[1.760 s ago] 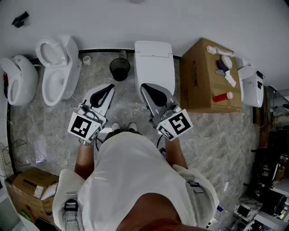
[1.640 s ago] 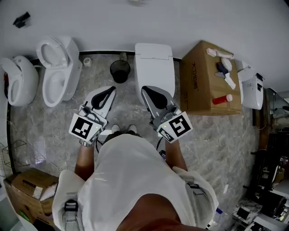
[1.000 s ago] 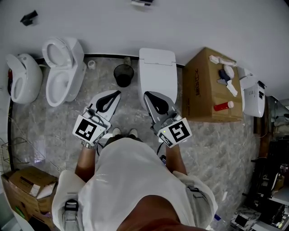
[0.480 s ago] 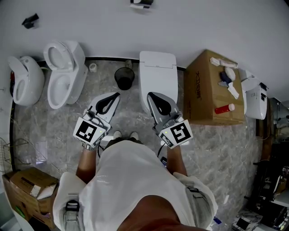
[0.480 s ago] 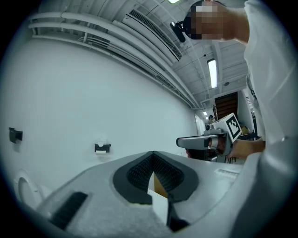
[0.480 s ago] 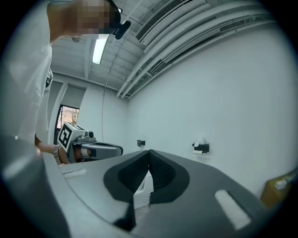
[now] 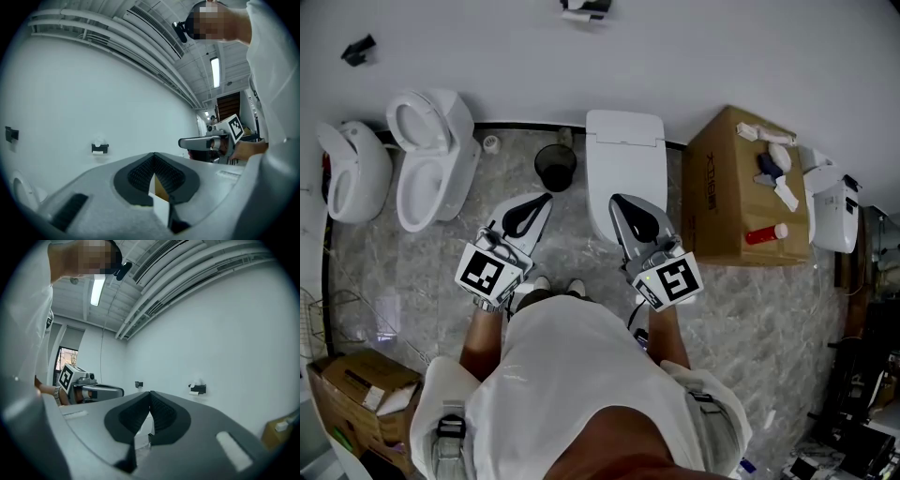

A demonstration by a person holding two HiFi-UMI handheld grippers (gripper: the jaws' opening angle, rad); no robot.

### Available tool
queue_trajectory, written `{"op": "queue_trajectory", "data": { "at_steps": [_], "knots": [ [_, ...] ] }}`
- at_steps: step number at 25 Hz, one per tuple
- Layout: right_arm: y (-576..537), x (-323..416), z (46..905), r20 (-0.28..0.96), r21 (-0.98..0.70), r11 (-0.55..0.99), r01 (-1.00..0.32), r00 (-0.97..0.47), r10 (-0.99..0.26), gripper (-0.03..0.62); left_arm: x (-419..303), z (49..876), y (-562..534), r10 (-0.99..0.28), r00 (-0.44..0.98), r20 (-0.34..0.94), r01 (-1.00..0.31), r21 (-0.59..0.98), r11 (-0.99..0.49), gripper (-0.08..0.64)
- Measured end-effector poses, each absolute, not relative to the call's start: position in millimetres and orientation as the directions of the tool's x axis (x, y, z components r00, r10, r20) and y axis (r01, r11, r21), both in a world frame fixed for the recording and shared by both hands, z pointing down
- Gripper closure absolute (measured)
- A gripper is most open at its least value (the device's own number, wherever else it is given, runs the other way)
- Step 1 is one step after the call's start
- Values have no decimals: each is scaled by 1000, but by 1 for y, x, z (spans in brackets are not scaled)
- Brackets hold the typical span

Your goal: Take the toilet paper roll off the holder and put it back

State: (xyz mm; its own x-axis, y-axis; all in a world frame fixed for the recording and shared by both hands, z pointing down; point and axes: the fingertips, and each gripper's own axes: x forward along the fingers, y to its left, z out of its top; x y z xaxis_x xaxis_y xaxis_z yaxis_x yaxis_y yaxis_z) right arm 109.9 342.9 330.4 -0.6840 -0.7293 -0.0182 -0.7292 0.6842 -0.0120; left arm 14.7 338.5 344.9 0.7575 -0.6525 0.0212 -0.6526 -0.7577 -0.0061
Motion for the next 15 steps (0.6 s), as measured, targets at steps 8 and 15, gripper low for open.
{"op": "queue_trajectory", "data": {
  "at_steps": [8, 15],
  "knots": [
    [296, 123, 343, -8, -26, 669, -743, -669, -743, 592, 17, 356, 292, -663, 748, 28, -663, 3, -749, 563],
    [219, 104, 351, -3, -21, 647, -762, -648, -762, 591, -3, 365, 210, -646, 763, 8, -646, 11, -763, 563]
  ]
}}
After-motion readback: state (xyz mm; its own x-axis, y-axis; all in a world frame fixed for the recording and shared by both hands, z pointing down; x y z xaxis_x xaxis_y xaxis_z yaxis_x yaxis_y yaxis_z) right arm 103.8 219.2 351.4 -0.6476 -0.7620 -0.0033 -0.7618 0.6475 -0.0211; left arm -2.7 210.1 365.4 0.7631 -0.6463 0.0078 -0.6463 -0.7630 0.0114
